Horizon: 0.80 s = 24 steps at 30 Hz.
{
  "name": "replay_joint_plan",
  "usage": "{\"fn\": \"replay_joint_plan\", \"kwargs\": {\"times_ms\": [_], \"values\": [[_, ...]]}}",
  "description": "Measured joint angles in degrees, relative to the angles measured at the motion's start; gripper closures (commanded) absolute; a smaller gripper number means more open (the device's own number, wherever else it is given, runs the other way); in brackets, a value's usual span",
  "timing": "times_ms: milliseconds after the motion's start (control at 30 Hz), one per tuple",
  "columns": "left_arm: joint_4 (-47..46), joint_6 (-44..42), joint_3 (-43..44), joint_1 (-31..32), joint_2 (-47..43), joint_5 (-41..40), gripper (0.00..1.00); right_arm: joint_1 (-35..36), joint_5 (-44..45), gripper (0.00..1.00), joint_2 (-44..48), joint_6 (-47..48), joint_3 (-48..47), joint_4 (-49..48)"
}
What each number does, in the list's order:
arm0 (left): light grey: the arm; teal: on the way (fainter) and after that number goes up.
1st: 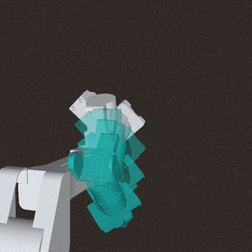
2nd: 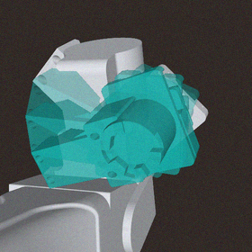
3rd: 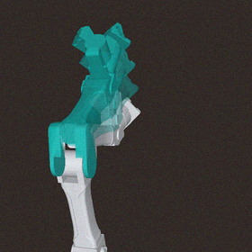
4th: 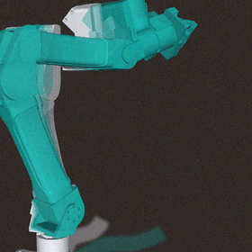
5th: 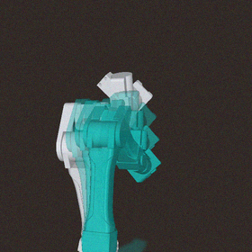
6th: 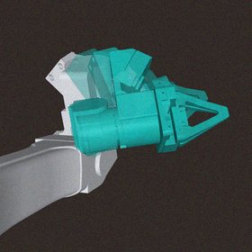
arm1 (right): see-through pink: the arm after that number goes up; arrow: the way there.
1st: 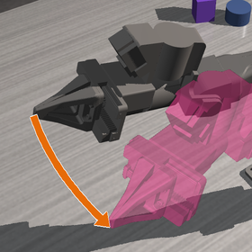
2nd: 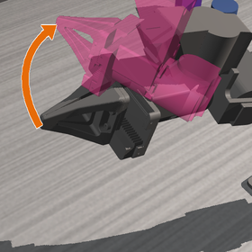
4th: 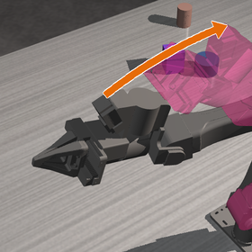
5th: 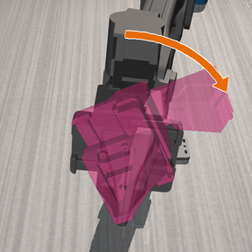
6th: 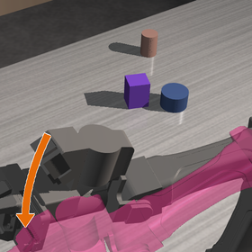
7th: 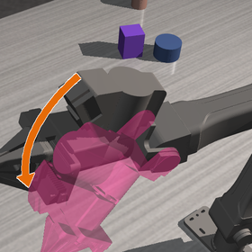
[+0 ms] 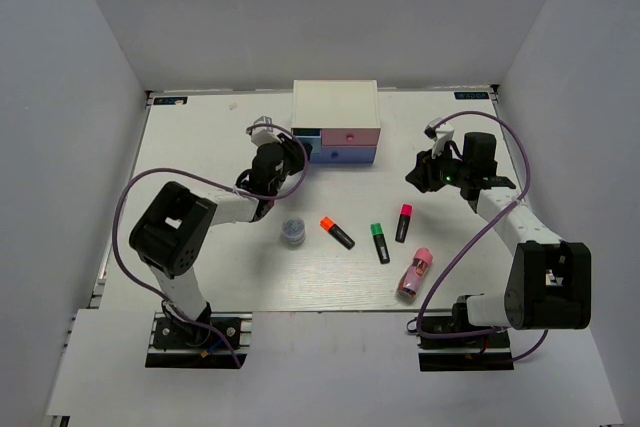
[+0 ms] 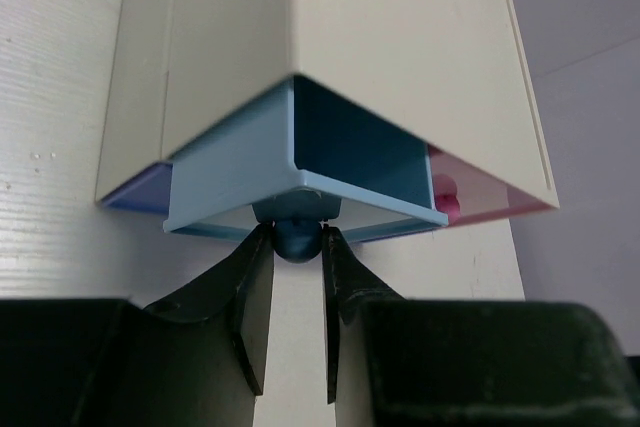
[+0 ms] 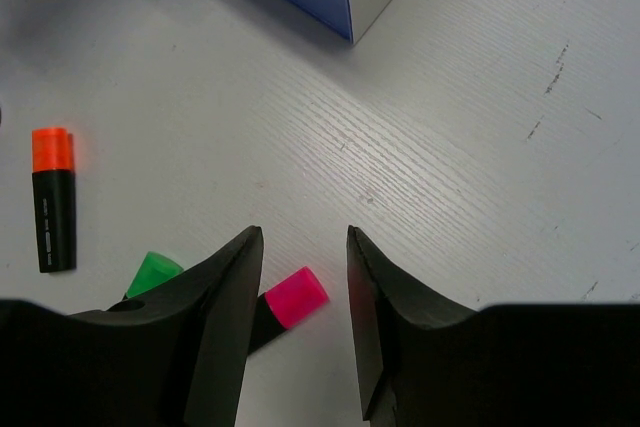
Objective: Sort the stationery into containers
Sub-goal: Open the drawer
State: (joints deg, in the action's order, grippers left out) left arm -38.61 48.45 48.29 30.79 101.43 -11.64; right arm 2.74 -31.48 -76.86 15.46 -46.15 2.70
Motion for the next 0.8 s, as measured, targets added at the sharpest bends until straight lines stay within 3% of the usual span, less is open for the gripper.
{"fn": "replay_joint_plan", "kwargs": {"times_ms": [433, 633, 667, 800], "values": [[1.49, -1.29, -7.37, 2.51, -7.39, 1.38, 0.88, 0.00, -0.22, 0.53, 0.00, 0.04, 0.02, 0.02], [2.82, -1.33, -8.07, 3.28, -8.61, 1.36, 0.83, 0.00, -0.24, 0.50, 0.00, 0.09, 0.02, 0.09], [2.95, -1.31, -8.07, 3.28, -8.66, 1.38, 0.80, 0.00, -0.24, 0.50, 0.00, 0.15, 0.02, 0.11], [4.85, -1.81, -8.11, 3.41, -9.49, 1.84, 0.24, 0.00, -0.48, 0.46, 0.00, 0.63, 0.02, 0.17]]}}
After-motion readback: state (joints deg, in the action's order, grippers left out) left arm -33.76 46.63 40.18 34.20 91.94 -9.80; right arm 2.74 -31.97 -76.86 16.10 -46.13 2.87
